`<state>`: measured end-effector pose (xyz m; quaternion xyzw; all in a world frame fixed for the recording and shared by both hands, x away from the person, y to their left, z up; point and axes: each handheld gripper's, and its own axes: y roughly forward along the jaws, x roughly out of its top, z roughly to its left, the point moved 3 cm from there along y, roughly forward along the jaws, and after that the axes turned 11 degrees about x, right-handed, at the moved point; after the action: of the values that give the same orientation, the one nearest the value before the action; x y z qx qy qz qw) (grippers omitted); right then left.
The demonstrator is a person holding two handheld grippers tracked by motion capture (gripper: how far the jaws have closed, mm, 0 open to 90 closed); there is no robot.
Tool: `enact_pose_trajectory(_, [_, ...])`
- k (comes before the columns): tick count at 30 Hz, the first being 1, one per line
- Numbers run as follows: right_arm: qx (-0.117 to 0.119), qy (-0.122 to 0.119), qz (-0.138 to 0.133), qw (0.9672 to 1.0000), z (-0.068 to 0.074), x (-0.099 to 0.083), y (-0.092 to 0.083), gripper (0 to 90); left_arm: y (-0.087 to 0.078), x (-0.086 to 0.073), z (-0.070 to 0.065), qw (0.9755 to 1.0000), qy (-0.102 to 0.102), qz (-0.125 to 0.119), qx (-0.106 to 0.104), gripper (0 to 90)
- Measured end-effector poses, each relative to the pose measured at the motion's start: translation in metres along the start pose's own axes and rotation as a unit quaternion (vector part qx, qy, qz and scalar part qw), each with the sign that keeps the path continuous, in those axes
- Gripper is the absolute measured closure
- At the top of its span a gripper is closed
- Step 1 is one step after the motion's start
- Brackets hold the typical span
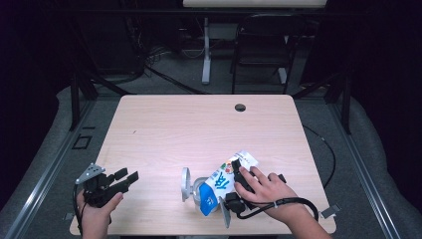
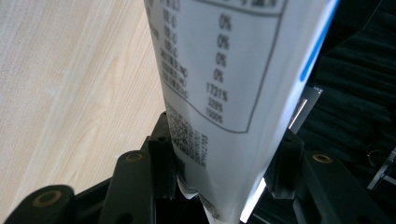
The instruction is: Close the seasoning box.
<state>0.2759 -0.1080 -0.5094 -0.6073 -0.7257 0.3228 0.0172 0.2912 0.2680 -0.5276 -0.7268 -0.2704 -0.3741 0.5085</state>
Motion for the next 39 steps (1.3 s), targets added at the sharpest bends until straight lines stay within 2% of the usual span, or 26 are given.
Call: enact_pose_trajectory(39, [-0.006, -0.008, 0.003, 0.9999, -0.0007, 0.0004, -0.0009, 56.7, 0.0006, -0.0005, 0.0007, 1.0000, -0.003, -0.002, 0.001, 47.8])
